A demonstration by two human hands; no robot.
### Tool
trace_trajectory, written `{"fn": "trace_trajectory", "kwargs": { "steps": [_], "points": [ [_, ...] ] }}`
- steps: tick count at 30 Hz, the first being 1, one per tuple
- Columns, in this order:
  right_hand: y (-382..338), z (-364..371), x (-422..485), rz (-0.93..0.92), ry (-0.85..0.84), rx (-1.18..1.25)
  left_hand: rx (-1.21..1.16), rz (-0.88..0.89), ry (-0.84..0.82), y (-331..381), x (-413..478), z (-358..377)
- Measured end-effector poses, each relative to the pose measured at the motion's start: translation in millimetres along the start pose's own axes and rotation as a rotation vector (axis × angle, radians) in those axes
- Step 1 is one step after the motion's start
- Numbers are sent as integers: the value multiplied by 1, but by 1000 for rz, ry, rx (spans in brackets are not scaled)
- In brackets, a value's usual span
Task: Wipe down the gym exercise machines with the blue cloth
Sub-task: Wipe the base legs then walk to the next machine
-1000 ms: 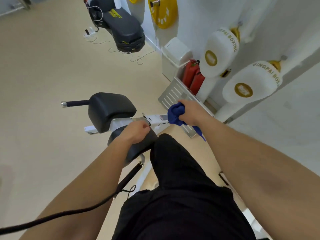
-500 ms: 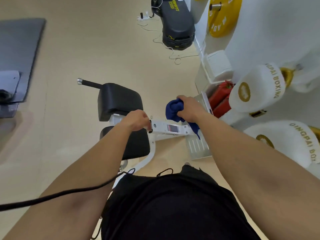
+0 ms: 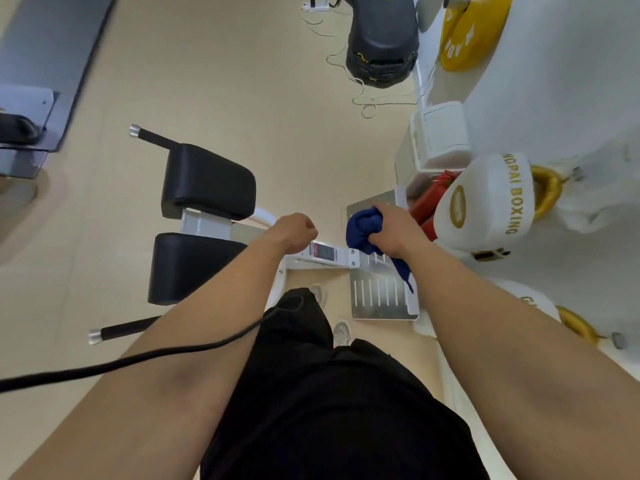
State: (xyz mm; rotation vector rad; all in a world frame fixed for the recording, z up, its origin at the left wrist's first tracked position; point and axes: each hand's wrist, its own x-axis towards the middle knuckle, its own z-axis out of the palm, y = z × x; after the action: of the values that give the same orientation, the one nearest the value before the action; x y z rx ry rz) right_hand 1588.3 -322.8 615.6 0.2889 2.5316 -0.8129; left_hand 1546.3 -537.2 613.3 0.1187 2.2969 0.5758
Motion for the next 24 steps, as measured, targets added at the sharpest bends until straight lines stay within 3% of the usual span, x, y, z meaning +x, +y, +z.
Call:
{"fn": "trace_trajectory", "kwargs": {
  "steps": [11,24],
  "points": [
    [19,-9,15,-16,-23,-86,-60,-15,-22,15,20,16],
    [72,41,7,-318,-294,-230,-232,-273,103,-11,-39,136]
  ]
}}
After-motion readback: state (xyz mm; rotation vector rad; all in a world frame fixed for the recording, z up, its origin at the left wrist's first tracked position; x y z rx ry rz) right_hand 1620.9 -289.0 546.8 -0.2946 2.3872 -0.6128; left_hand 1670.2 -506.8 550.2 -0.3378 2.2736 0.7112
